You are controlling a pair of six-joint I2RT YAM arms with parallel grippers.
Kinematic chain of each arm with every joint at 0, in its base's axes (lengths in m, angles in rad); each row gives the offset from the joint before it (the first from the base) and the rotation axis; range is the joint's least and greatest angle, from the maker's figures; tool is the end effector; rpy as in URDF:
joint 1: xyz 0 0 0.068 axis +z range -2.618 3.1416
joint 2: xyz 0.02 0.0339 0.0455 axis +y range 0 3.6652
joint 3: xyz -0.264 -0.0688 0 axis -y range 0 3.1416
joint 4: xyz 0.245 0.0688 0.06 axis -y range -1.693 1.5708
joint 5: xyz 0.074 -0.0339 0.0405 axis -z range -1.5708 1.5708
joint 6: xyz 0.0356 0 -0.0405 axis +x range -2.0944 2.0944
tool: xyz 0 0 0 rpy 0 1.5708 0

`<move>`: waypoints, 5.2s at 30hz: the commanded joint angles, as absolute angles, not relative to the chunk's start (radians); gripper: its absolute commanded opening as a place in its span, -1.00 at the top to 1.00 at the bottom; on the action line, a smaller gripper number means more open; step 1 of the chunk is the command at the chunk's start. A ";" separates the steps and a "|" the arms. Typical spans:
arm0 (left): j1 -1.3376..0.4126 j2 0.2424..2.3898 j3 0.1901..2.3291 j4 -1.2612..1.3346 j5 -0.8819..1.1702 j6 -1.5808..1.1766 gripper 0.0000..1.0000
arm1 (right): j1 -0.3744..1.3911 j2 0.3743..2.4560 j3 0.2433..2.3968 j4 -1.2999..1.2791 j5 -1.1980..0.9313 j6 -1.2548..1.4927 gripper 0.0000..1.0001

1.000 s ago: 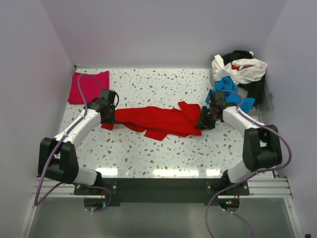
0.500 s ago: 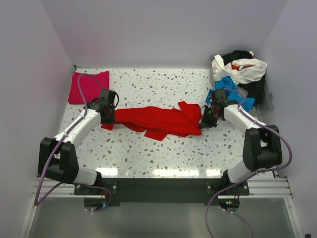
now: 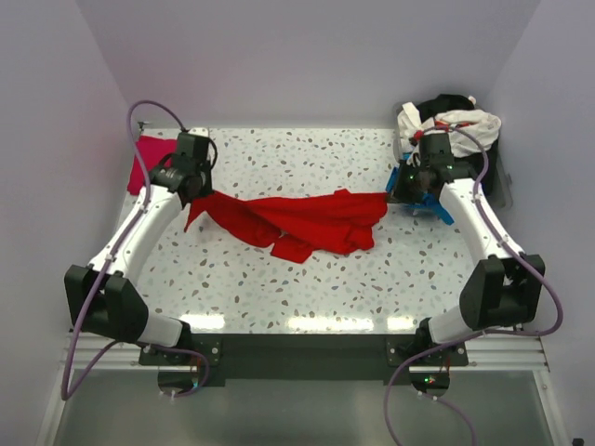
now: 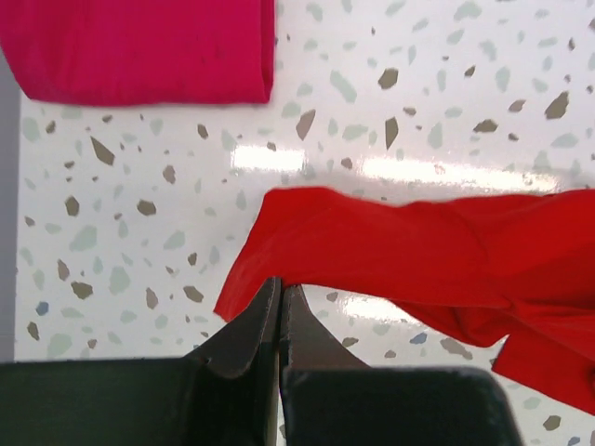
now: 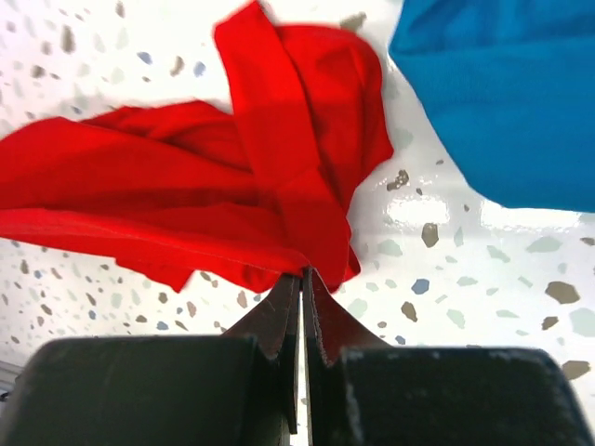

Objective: Fold and stack the t-shirts
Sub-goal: Flatten the tshirt out

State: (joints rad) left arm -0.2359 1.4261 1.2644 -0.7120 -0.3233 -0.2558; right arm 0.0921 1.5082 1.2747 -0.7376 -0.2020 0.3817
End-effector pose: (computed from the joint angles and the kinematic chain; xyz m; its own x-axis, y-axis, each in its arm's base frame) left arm 0.2968 -0.0597 0.3119 -0.7271 -0.0720 -0.6827 -0.1661 0.9834 0.0732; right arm 0.3152 0.0363 0.2888 -0.8384 0.2890 -0.4621 0.1179 0.9239 0.3639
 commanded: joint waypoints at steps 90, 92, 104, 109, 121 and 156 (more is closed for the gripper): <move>-0.218 1.220 2.154 -0.255 -0.022 0.454 1.00 | 0.066 1.180 2.082 -0.410 -0.150 0.299 1.00; -0.218 1.200 2.183 -0.264 -0.005 0.456 1.00 | 0.066 1.155 2.104 -0.420 -0.134 0.291 1.00; -0.218 1.261 2.172 -0.298 0.190 0.420 1.00 | 0.066 1.123 2.094 -0.479 -0.049 0.339 1.00; -0.218 1.380 1.929 -0.195 0.226 0.408 1.00 | 0.066 1.172 1.921 -0.434 -0.052 0.364 1.00; -0.242 1.965 1.848 0.226 0.007 0.192 -1.00 | 0.067 2.058 2.158 -0.506 0.003 0.321 0.10; -0.244 1.784 1.210 -0.270 -0.150 -0.273 -1.00 | 0.485 2.123 1.648 -0.357 -0.037 0.267 -0.94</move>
